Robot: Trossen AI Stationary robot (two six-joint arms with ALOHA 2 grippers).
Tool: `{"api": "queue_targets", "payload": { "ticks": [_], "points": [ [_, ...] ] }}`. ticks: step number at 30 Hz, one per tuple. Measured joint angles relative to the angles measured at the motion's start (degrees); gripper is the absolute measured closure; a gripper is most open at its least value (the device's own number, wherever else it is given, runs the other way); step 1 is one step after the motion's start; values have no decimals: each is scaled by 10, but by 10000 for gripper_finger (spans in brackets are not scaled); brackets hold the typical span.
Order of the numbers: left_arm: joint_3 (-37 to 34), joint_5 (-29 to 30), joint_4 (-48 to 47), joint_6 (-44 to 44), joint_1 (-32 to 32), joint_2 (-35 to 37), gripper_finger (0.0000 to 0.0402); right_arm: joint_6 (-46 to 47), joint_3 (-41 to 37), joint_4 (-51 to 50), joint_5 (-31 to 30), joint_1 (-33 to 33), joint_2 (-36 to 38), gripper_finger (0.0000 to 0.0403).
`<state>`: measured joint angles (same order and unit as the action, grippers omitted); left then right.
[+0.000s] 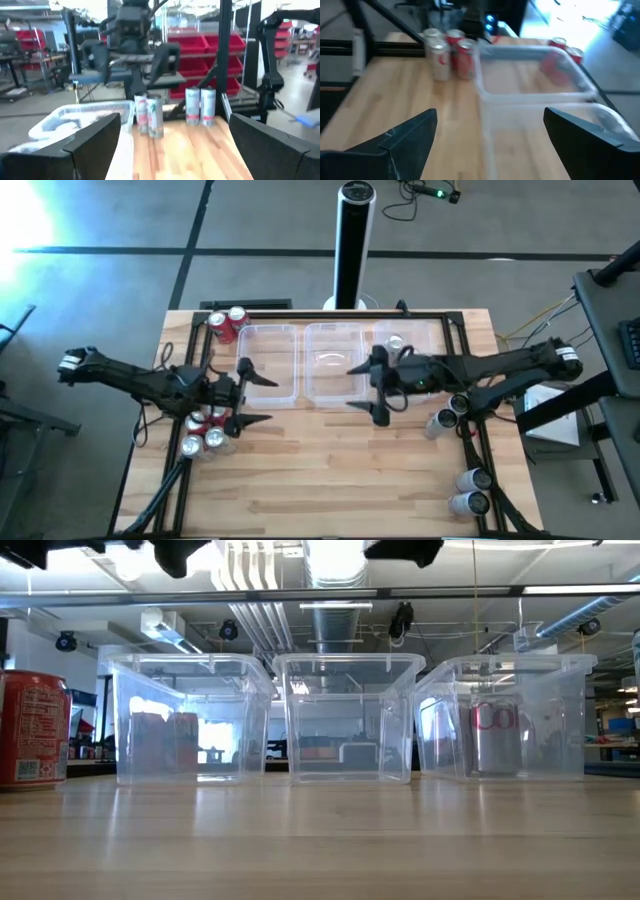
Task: Sort soda cans
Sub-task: Put the right red-silver soda can into the right transparent bin
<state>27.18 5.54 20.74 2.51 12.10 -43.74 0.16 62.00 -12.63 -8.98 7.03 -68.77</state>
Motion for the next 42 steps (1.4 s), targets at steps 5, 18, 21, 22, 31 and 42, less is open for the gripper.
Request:
{"api": "queue_targets", "payload": {
  "ticks": [5,18,21,22,31,42],
  "points": [
    [-1,5,-66,-2,0,62,44,30,-43,94,-1,27,-8,42],
    [-103,-5,-97,-55,0,197,44,22,-50,455,-1,104,-265,42],
    [-135,-57,-97,-63,1,239,44,21,8,436,-1,115,-307,42],
    [-144,-89,-97,-63,1,252,44,18,27,431,-1,119,-322,42],
    [-174,-215,-155,-64,1,341,44,32,215,432,-130,128,-515,42],
    [-171,-215,-216,-87,1,438,44,28,524,401,-211,129,-761,42]
  ]
}}
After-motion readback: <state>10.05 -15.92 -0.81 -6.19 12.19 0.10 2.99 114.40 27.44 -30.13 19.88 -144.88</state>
